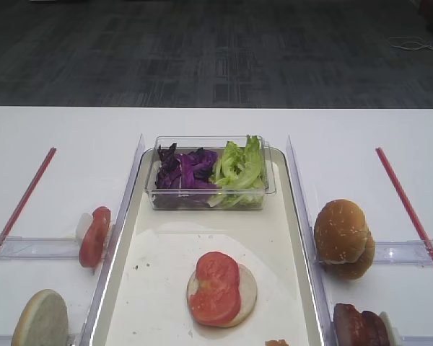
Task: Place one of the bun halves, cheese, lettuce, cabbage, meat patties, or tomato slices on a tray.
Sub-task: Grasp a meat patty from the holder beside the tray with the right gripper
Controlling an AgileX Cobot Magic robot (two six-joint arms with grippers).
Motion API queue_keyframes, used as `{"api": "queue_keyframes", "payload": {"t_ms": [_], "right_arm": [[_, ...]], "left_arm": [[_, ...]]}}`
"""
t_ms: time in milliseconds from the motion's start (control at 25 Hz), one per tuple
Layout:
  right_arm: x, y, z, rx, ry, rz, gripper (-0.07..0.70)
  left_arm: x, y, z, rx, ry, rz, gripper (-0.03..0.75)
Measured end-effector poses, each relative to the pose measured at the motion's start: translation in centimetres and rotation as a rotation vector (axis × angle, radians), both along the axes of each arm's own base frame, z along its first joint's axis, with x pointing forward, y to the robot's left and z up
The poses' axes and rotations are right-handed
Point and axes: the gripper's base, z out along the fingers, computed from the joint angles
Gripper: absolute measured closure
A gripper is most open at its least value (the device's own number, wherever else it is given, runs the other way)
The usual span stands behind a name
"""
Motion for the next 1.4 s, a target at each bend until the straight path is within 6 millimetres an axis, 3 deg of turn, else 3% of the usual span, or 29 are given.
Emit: {"api": "queue_keyframes", "payload": {"t_ms": [240,480,960,1160,1400], "right_arm": [[0.6,2.2,-0.7,0.022,0.087,0.117,-0.048],[1.2,4.8,-2.3,-0.066,0.211,0.192,-0.049],[2.0,12.0,-6.2,-0.13,0.346,0.237,-0.049],[3.0,12.9,-7.5,-0.152,0.352,0.214,-0.049],[3.4,13.1,-7.6,-0.139,0.324,0.209,-0.049]], "left_arm": [[0.0,0.0,0.0,0.0,0.0,0.0,0.365],[0.0,0.0,0.0,0.0,0.0,0.0,0.365],[0.0,0.0,0.0,0.0,0.0,0.0,0.365],[0.0,0.0,0.0,0.0,0.0,0.0,0.365],[0.0,0.0,0.0,0.001,0.0,0.001,0.365]]}}
